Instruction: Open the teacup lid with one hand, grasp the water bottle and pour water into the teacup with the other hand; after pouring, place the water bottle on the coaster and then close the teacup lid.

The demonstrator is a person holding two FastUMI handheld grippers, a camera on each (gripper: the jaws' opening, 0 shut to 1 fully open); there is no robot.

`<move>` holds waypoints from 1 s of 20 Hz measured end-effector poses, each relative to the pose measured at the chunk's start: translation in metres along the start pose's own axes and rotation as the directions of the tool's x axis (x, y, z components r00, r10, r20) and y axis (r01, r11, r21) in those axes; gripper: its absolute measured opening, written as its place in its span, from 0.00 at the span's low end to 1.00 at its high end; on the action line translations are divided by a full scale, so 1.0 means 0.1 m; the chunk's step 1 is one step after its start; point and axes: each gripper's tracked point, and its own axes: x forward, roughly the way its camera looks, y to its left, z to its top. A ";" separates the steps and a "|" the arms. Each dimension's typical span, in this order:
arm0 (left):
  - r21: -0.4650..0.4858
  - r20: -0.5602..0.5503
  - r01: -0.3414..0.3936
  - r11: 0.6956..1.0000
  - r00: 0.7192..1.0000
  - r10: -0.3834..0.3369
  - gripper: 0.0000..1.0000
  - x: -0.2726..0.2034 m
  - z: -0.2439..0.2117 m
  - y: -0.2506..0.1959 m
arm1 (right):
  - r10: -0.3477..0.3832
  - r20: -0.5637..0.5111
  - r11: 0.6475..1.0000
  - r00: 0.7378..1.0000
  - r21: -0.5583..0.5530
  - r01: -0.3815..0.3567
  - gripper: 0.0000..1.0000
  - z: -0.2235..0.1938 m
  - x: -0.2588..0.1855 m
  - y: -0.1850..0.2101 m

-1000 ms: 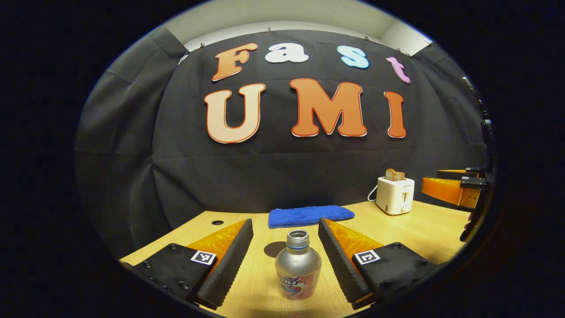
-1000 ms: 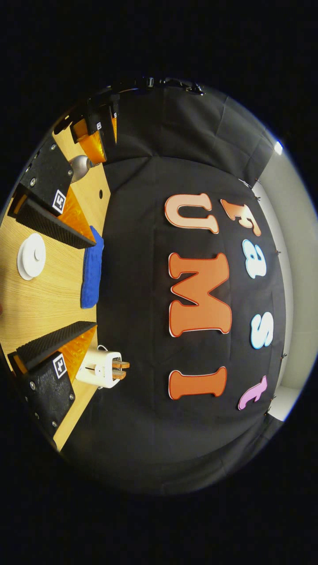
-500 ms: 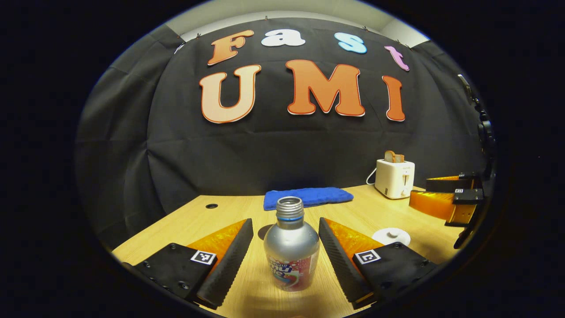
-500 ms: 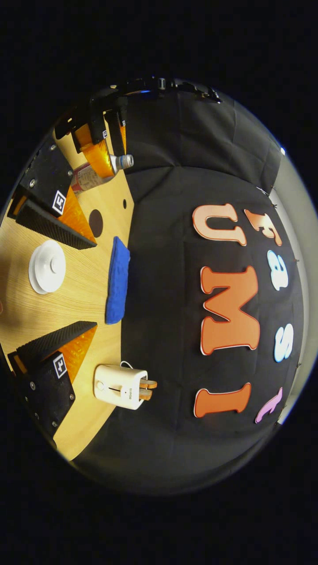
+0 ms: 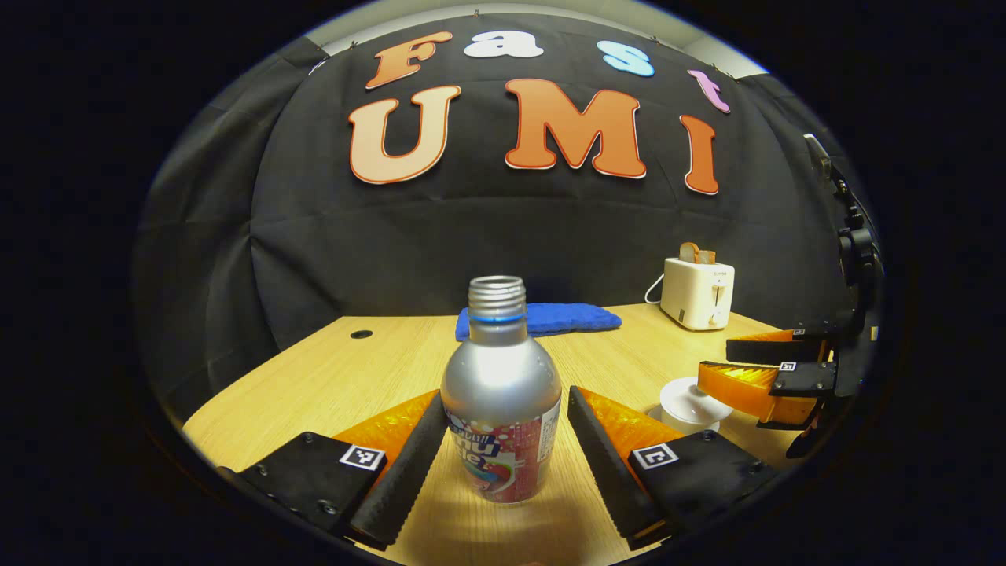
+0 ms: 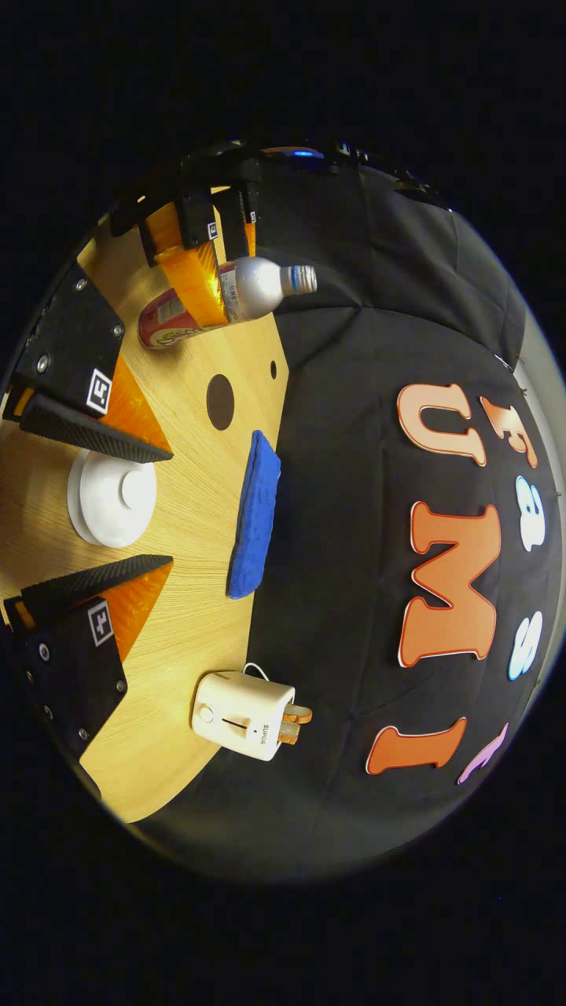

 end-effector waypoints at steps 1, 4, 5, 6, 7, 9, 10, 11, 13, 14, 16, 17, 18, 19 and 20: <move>-0.007 -0.010 0.002 1.000 1.000 -0.003 0.98 0.01 -0.05 0.00 | 0.002 -0.007 1.000 1.000 -0.004 -0.002 0.67 -0.04 0.02 0.01; -0.018 -0.040 0.008 1.000 0.999 -0.009 0.98 0.03 -0.17 0.02 | 0.016 -0.035 1.000 0.999 0.005 -0.016 0.60 -0.11 0.05 0.06; -0.020 -0.047 0.008 1.000 0.999 -0.009 0.94 0.03 -0.19 0.01 | 0.018 -0.037 1.000 0.999 0.002 -0.018 0.57 -0.12 0.06 0.08; -0.019 -0.056 0.010 1.000 0.998 -0.011 0.99 0.04 -0.24 0.02 | 0.021 -0.032 1.000 0.999 -0.003 -0.021 0.55 -0.12 0.05 0.09; -0.017 -0.063 0.009 1.000 0.998 -0.010 0.98 0.05 -0.27 0.02 | 0.023 -0.027 1.000 0.999 -0.011 -0.023 0.53 -0.11 0.06 0.11; -0.012 -0.070 0.010 1.000 0.998 -0.011 0.94 0.05 -0.30 0.01 | 0.019 -0.021 0.999 1.000 -0.032 -0.020 0.45 -0.09 0.08 0.11; -0.008 -0.073 0.012 1.000 0.997 -0.012 0.94 0.04 -0.31 0.01 | 0.008 -0.011 0.999 1.000 -0.040 -0.009 0.47 -0.07 0.08 0.07; -0.003 -0.072 0.015 1.000 0.997 -0.015 0.94 0.04 -0.31 0.00 | 0.012 -0.008 0.999 1.000 -0.045 -0.013 0.45 -0.05 0.09 0.07; 0.005 -0.076 0.016 1.000 0.997 -0.016 0.99 0.07 -0.32 -0.01 | 0.032 -0.020 0.999 0.999 -0.041 -0.033 0.37 -0.10 0.11 0.12; 0.006 -0.073 0.015 1.000 0.997 -0.014 0.98 0.08 -0.30 -0.01 | 0.036 -0.020 0.998 0.999 -0.041 -0.037 0.35 -0.09 0.13 0.14; 0.007 -0.068 0.013 1.000 0.998 -0.013 0.94 0.07 -0.30 -0.01 | 0.041 -0.020 0.998 0.999 -0.051 -0.042 0.29 -0.08 0.13 0.14; 0.009 -0.065 0.006 1.000 0.998 -0.005 0.97 0.07 -0.29 0.01 | 0.042 -0.018 0.998 0.999 -0.055 -0.043 0.29 -0.08 0.14 0.14; 0.000 -0.063 0.004 1.000 0.998 -0.004 0.96 0.07 -0.28 0.02 | 0.045 -0.020 0.997 0.999 -0.056 -0.046 0.23 -0.09 0.15 0.15; 0.003 -0.064 0.004 1.000 0.998 -0.004 0.88 0.07 -0.28 0.02 | 0.047 -0.018 0.997 0.999 -0.059 -0.048 0.25 -0.07 0.15 0.14; 0.003 -0.061 0.004 1.000 0.998 -0.004 0.88 0.08 -0.28 0.02 | 0.046 -0.018 0.997 0.999 -0.059 -0.047 0.24 -0.07 0.14 0.15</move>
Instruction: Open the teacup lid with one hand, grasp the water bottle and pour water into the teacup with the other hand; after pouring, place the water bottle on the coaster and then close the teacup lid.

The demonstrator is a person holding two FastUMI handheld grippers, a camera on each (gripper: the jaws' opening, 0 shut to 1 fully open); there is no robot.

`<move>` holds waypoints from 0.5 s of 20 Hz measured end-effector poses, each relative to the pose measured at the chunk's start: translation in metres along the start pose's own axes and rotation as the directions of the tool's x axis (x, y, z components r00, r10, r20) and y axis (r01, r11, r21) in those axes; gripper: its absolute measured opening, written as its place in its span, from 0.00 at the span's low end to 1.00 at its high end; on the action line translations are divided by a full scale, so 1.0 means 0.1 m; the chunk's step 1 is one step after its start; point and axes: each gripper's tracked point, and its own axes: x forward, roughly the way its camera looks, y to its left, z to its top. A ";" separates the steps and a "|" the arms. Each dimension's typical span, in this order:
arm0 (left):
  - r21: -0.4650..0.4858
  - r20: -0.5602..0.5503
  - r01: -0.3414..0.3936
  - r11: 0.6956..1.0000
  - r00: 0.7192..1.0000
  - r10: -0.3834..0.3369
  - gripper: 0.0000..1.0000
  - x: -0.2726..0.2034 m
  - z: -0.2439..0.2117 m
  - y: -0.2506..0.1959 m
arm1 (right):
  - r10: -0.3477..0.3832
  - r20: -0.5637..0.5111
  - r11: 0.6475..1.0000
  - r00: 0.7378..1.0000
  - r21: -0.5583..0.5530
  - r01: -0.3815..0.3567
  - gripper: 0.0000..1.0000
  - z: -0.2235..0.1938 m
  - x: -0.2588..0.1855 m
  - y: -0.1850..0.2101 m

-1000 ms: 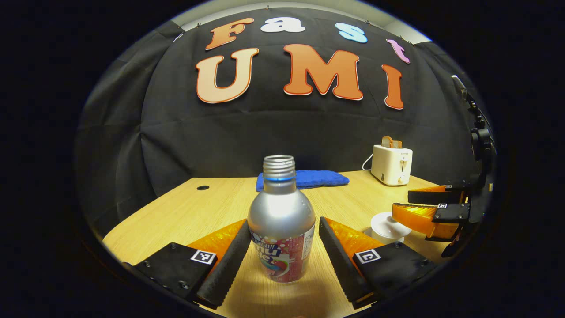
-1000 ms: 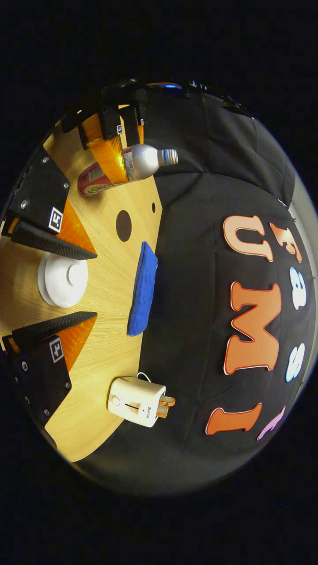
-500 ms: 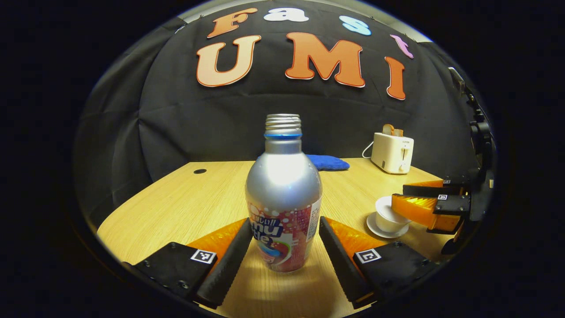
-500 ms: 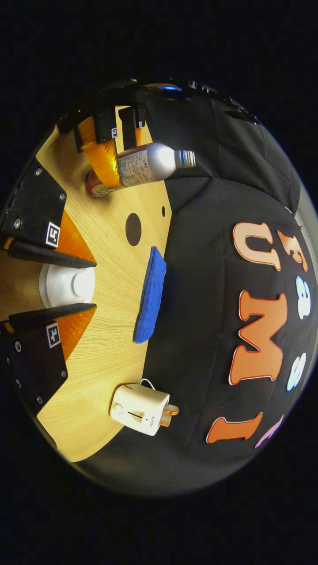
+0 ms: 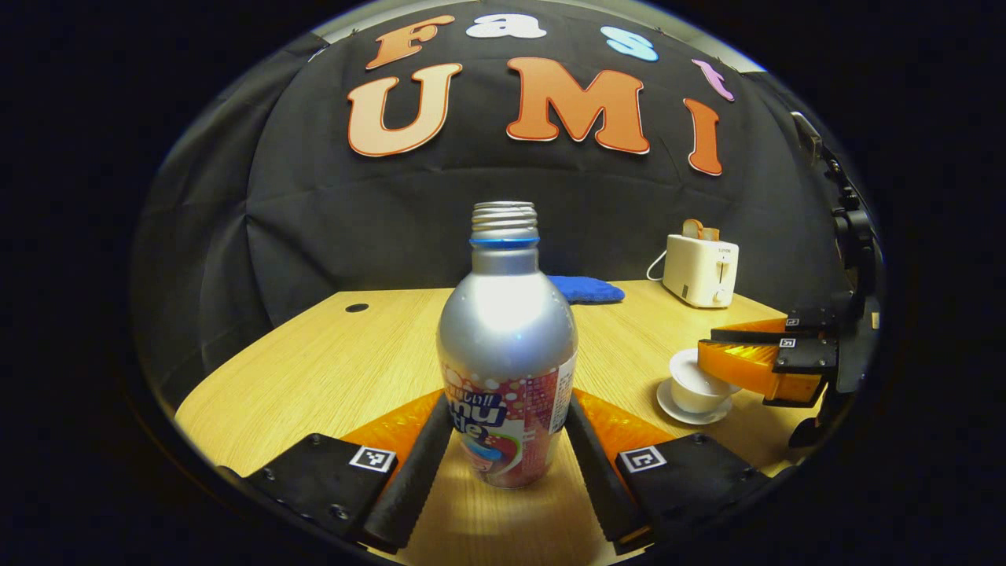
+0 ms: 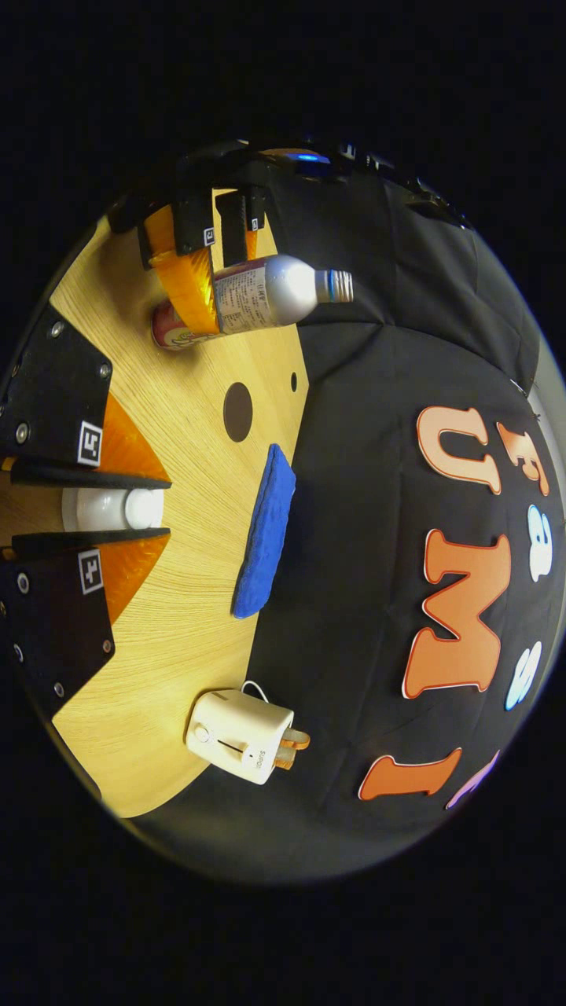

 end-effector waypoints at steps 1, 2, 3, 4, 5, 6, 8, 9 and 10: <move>-0.002 -0.001 0.007 1.000 1.000 -0.007 0.87 0.01 0.00 -0.02 | -0.003 0.005 1.000 1.000 0.003 0.003 0.23 0.02 0.00 -0.02; 0.002 0.002 0.006 1.000 1.000 -0.006 0.87 0.02 0.01 -0.01 | -0.008 0.015 1.000 1.000 0.006 0.008 0.24 0.05 -0.04 -0.04; 0.010 0.003 0.004 1.000 1.000 -0.004 0.86 0.03 0.02 -0.01 | -0.015 0.028 1.000 1.000 0.008 0.015 0.24 0.09 -0.06 -0.08; 0.026 0.008 0.002 1.000 1.000 -0.003 0.82 0.03 0.06 -0.02 | -0.022 0.038 1.000 0.999 0.012 0.022 0.23 0.12 -0.09 -0.13; 0.046 0.014 -0.004 0.999 1.000 0.003 0.86 0.04 0.11 -0.01 | -0.028 0.047 0.999 0.998 0.016 0.028 0.24 0.15 -0.12 -0.16; 0.068 0.025 -0.011 0.998 1.000 0.009 0.82 0.04 0.16 0.00 | -0.037 0.055 0.999 0.998 0.019 0.036 0.24 0.18 -0.15 -0.21; 0.121 0.039 -0.033 0.992 0.999 0.028 0.82 0.04 0.26 0.03 | -0.061 0.070 0.998 0.996 0.023 0.060 0.24 0.23 -0.22 -0.32; 0.149 0.044 -0.046 0.988 0.998 0.039 0.86 0.04 0.30 0.05 | -0.073 0.077 0.997 0.994 0.025 0.072 0.19 0.25 -0.25 -0.38; 0.179 0.048 -0.058 0.982 0.998 0.050 0.86 0.04 0.34 0.06 | -0.084 0.085 0.996 0.993 0.028 0.082 0.24 0.29 -0.29 -0.44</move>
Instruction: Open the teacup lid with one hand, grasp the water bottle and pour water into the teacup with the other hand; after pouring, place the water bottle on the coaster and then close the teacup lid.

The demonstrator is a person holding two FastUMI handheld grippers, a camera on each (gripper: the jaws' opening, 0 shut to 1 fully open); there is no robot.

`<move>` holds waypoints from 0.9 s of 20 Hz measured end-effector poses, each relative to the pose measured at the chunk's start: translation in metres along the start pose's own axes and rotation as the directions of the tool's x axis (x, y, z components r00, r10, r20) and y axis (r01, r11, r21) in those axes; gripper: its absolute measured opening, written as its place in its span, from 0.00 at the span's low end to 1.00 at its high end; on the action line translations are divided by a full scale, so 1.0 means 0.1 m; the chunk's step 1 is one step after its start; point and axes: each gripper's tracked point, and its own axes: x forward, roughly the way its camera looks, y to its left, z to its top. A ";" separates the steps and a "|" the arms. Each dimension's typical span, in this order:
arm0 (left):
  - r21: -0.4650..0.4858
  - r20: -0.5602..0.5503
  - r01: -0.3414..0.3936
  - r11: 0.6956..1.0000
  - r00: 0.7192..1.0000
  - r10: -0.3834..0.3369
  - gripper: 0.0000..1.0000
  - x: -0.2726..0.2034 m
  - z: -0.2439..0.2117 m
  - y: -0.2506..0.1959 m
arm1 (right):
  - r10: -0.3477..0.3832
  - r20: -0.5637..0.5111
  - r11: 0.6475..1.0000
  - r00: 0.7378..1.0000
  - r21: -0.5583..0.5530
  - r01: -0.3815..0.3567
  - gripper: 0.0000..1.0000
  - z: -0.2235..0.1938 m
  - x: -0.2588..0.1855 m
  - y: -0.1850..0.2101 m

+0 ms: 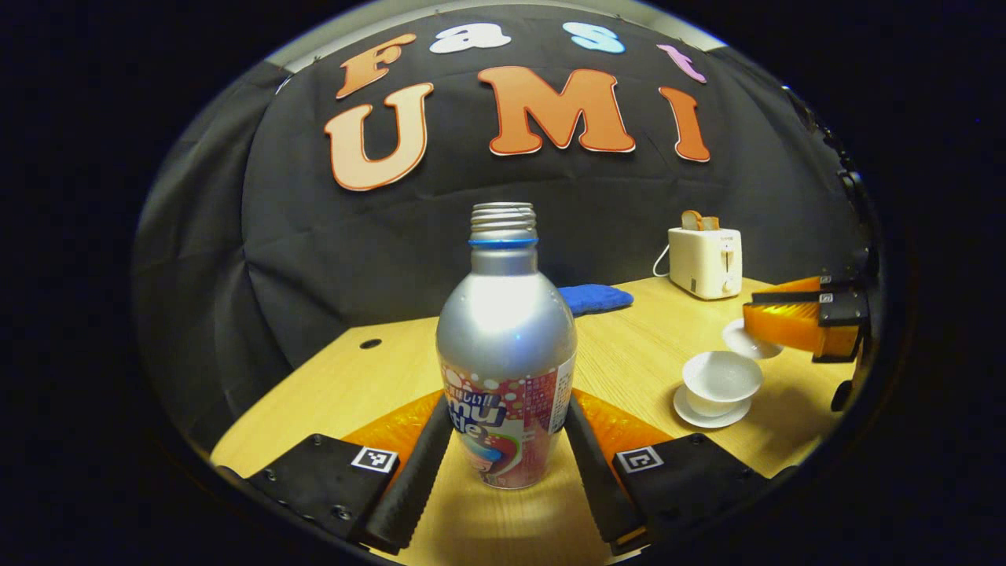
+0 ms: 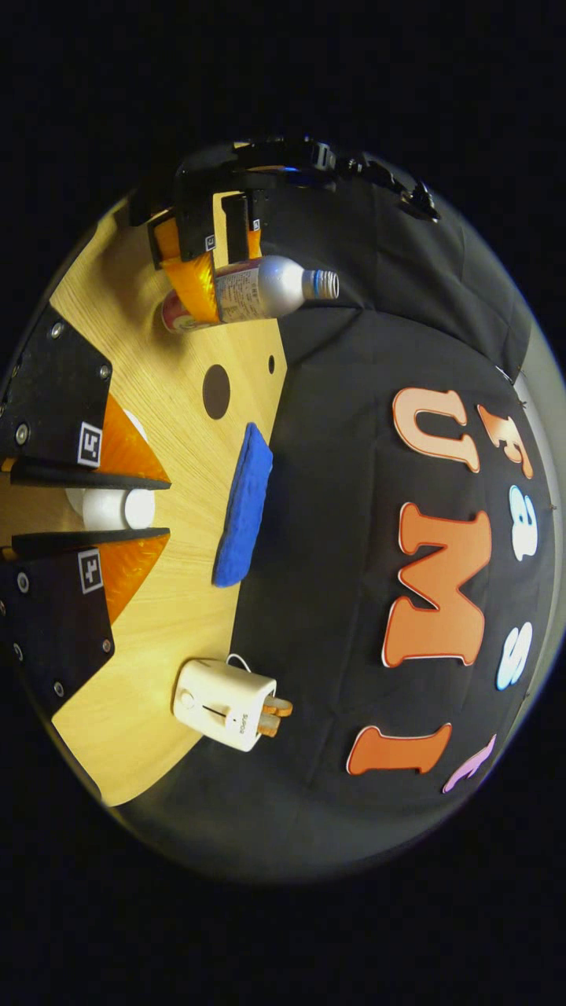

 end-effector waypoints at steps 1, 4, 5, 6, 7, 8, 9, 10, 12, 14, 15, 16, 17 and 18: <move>0.035 0.004 -0.008 0.999 1.000 0.008 0.86 0.02 0.04 0.01 | -0.010 0.008 1.000 1.000 0.002 0.010 0.24 0.02 -0.03 -0.06; 0.153 0.014 -0.035 0.988 0.999 0.034 0.86 0.04 0.12 0.02 | -0.045 0.027 0.999 0.999 0.003 0.045 0.24 0.08 -0.13 -0.23; 0.193 0.018 -0.046 0.980 0.999 0.043 0.83 0.06 0.13 0.01 | -0.057 0.032 0.998 0.998 0.002 0.057 0.24 0.10 -0.15 -0.28; 0.233 0.021 -0.055 0.971 0.998 0.051 0.86 0.06 0.13 0.00 | -0.066 0.035 0.998 0.997 0.001 0.066 0.23 0.11 -0.18 -0.34; 0.274 0.023 -0.061 0.960 0.998 0.057 0.83 0.08 0.14 0.00 | -0.075 0.040 0.997 0.996 0.002 0.075 0.24 0.11 -0.21 -0.39; 0.317 0.025 -0.068 0.946 0.998 0.064 0.86 0.10 0.12 -0.01 | -0.081 0.044 0.997 0.996 0.005 0.081 0.24 0.13 -0.23 -0.42; 0.362 0.029 -0.074 0.929 0.997 0.068 0.86 0.11 0.14 -0.04 | -0.088 0.049 0.996 0.995 0.006 0.088 0.19 0.13 -0.27 -0.46; 0.411 0.033 -0.081 0.908 0.997 0.074 0.83 0.12 0.16 -0.05 | -0.094 0.051 0.996 0.994 0.006 0.094 0.24 0.14 -0.28 -0.49; 0.479 0.051 -0.096 0.872 0.995 0.082 0.83 0.15 0.17 -0.06 | -0.115 0.062 0.993 0.991 0.005 0.115 0.19 0.15 -0.32 -0.56; 0.551 0.053 -0.101 0.829 0.995 0.086 0.86 0.17 0.13 -0.11 | -0.124 0.069 0.992 0.990 0.010 0.123 0.24 0.16 -0.37 -0.62; 0.580 0.059 -0.105 0.808 0.994 0.087 0.85 0.18 0.11 -0.14 | -0.125 0.072 0.992 0.990 0.011 0.125 0.24 0.16 -0.38 -0.63; 0.605 0.063 -0.107 0.789 0.994 0.086 0.85 0.17 0.09 -0.17 | -0.129 0.075 0.992 0.989 0.010 0.129 0.24 0.17 -0.39 -0.65; 0.634 0.064 -0.106 0.766 0.994 0.085 0.85 0.18 0.08 -0.19 | -0.134 0.075 0.991 0.988 0.005 0.134 0.24 0.16 -0.42 -0.68; 0.665 0.070 -0.109 0.739 0.994 0.084 0.85 0.19 0.11 -0.21 | -0.139 0.078 0.990 0.987 -0.001 0.139 0.23 0.16 -0.44 -0.70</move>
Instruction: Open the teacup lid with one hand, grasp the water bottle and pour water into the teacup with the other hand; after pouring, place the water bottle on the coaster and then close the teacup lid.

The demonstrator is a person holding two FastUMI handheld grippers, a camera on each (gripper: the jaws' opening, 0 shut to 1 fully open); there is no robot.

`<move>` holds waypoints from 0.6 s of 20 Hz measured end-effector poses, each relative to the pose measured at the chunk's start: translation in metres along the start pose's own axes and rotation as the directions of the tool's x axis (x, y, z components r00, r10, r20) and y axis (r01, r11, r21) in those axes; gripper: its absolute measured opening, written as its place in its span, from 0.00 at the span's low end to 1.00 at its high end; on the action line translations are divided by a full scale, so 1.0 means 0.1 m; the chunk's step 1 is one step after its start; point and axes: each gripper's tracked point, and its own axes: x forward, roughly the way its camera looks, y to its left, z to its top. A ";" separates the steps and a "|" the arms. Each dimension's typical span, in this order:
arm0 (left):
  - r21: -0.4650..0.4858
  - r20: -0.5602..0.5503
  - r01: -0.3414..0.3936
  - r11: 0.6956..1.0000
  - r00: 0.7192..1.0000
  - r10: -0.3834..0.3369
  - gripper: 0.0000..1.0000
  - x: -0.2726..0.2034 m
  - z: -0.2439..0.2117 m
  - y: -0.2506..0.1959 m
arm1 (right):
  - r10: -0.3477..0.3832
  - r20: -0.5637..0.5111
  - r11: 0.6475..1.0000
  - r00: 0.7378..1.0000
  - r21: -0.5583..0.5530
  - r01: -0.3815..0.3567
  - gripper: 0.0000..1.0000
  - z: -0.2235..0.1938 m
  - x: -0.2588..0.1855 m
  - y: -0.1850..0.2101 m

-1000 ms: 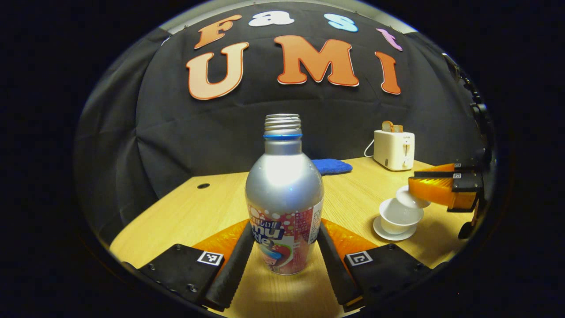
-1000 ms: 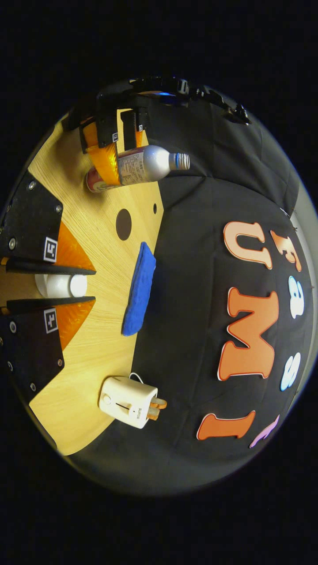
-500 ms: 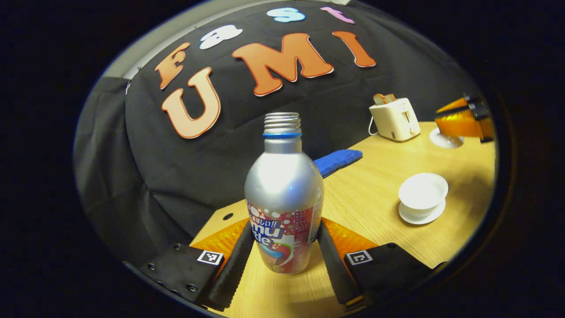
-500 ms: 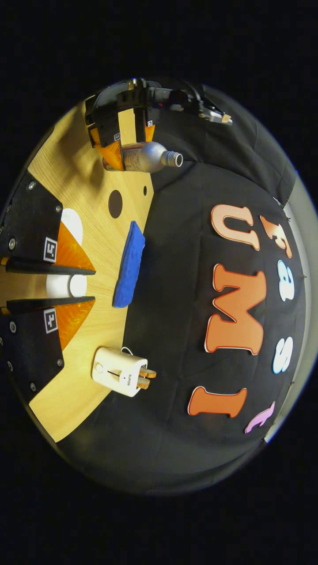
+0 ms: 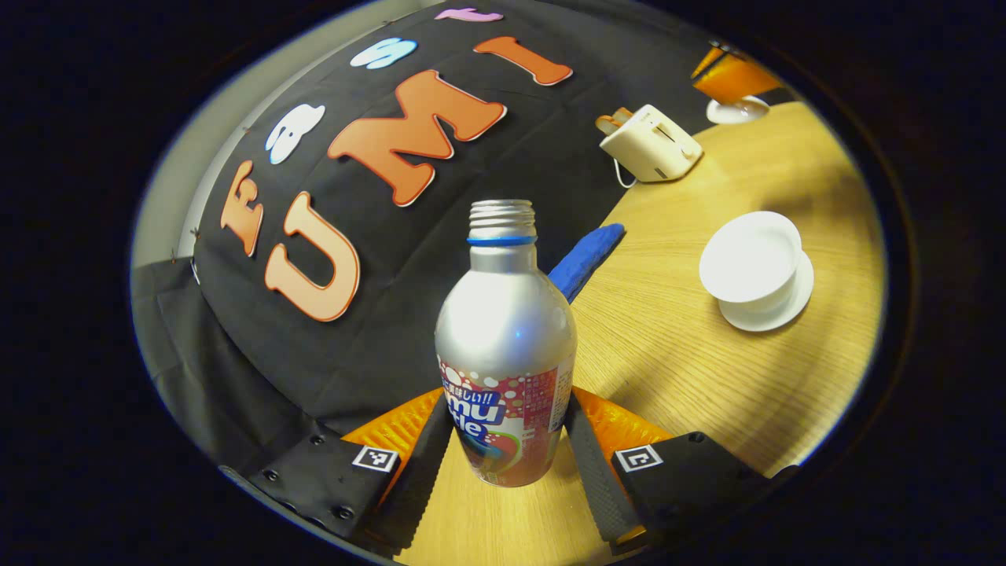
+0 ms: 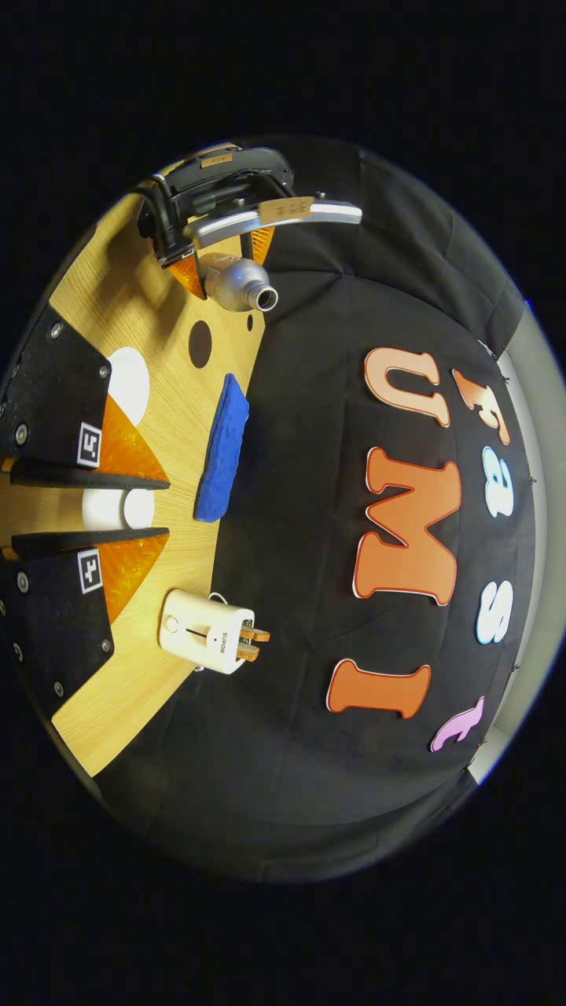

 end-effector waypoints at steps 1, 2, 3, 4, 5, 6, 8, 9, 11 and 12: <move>0.045 0.002 -0.004 0.999 1.000 0.004 0.85 0.02 0.02 -0.01 | -0.005 0.003 1.000 1.000 -0.004 0.005 0.24 0.00 -0.02 -0.02; 0.089 0.013 -0.007 0.996 1.000 0.006 0.89 0.02 0.04 0.00 | -0.009 0.007 1.000 1.000 -0.006 0.009 0.24 0.01 -0.03 -0.05; 0.131 0.019 -0.007 0.991 1.000 0.005 0.85 0.01 0.06 -0.01 | -0.013 0.009 1.000 1.000 -0.006 0.013 0.23 0.01 -0.05 -0.08; 0.173 0.031 -0.008 0.985 1.000 0.003 0.89 0.01 0.08 0.00 | -0.016 0.012 1.000 1.000 -0.003 0.016 0.24 0.01 -0.07 -0.09; 0.212 0.039 -0.010 0.977 0.999 0.002 0.85 0.02 0.12 -0.01 | -0.020 0.013 1.000 1.000 0.000 0.020 0.24 0.01 -0.08 -0.11; 0.248 0.045 -0.009 0.969 0.999 -0.002 0.88 0.06 0.15 -0.03 | -0.023 0.015 1.000 1.000 0.003 0.023 0.24 0.00 -0.10 -0.13; 0.317 0.054 -0.012 0.948 0.999 -0.006 0.85 0.09 0.18 -0.04 | -0.035 0.017 0.999 0.999 0.004 0.035 0.24 -0.01 -0.12 -0.18; 0.350 0.063 -0.017 0.936 0.998 -0.006 0.85 0.10 0.19 -0.05 | -0.042 0.020 0.999 0.999 0.005 0.042 0.24 0.00 -0.13 -0.21; 0.406 0.064 -0.022 0.914 0.998 -0.005 0.85 0.11 0.18 -0.05 | -0.044 0.018 0.999 0.999 0.005 0.044 0.24 -0.03 -0.16 -0.24; 0.424 0.061 -0.019 0.906 0.998 -0.008 0.88 0.14 0.17 -0.06 | -0.046 0.017 0.999 0.999 0.005 0.046 0.24 -0.04 -0.18 -0.26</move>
